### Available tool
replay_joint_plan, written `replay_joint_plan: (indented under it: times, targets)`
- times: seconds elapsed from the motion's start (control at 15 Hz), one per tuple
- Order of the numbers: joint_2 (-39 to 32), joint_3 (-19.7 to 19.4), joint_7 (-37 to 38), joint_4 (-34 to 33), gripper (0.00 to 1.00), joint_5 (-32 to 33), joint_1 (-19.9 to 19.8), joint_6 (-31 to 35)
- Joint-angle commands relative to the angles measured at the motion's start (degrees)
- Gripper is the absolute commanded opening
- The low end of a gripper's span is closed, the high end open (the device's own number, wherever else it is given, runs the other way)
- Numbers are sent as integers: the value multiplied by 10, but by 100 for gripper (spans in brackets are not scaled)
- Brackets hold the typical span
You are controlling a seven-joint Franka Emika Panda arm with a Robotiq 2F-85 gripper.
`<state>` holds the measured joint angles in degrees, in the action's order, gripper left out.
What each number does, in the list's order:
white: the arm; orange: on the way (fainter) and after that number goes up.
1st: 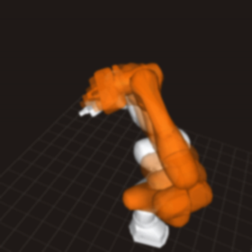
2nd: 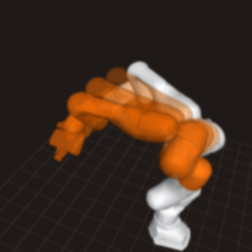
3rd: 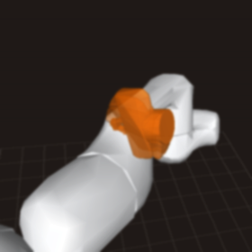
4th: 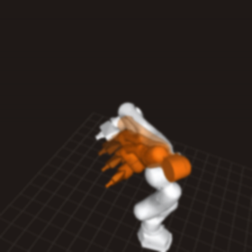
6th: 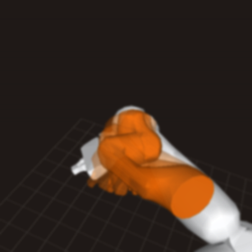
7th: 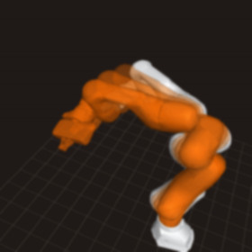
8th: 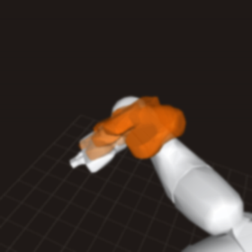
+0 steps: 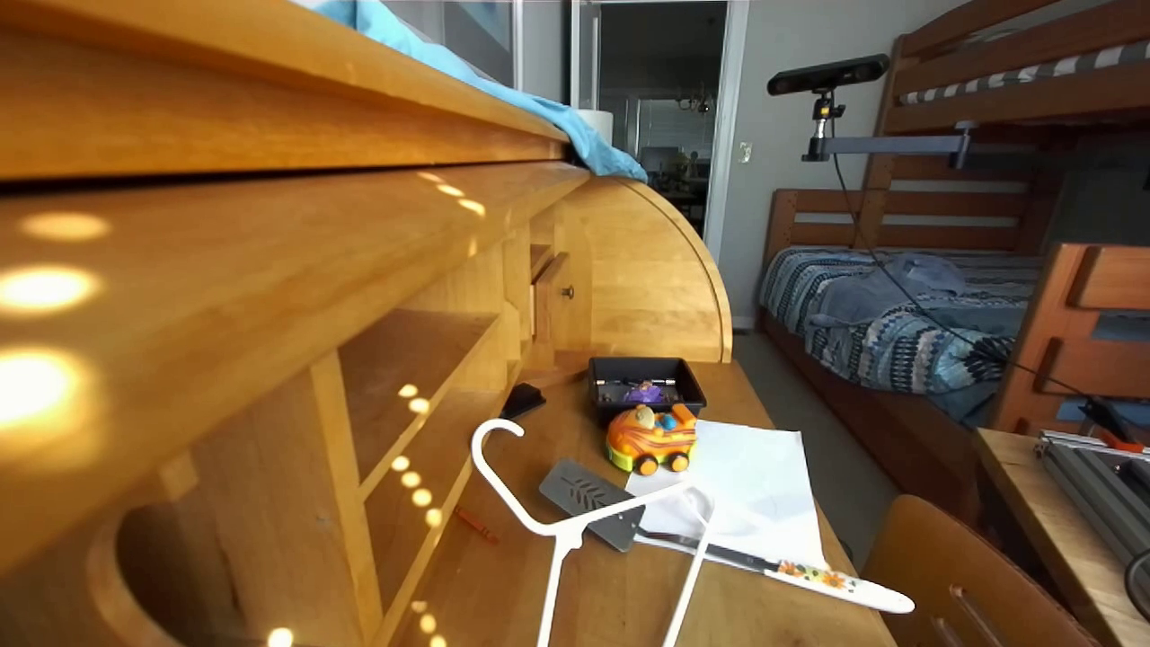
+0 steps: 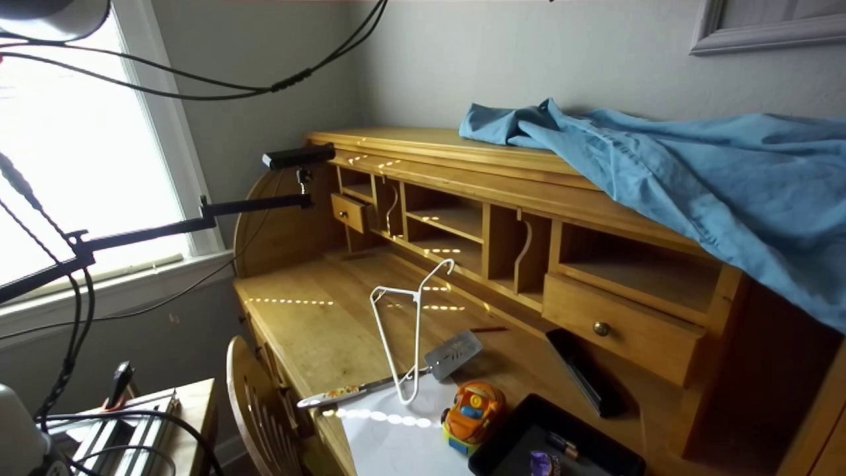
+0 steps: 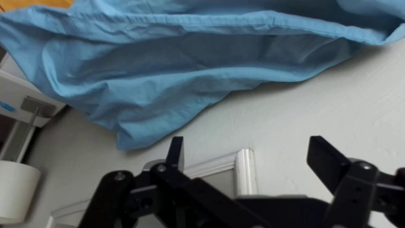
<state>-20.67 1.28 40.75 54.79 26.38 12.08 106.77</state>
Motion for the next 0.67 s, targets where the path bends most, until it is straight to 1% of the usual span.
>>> replay_joint_plan:
  times: [0.0,0.07,0.4,0.6]
  targets:
    - [12,0,28,23,100,-6,-2,1]
    - [19,0,35,35,100,-6,-2,1]
    - [12,-1,37,29,100,-6,-1,-4]
    - [26,-9,59,47,100,-47,-33,-13]
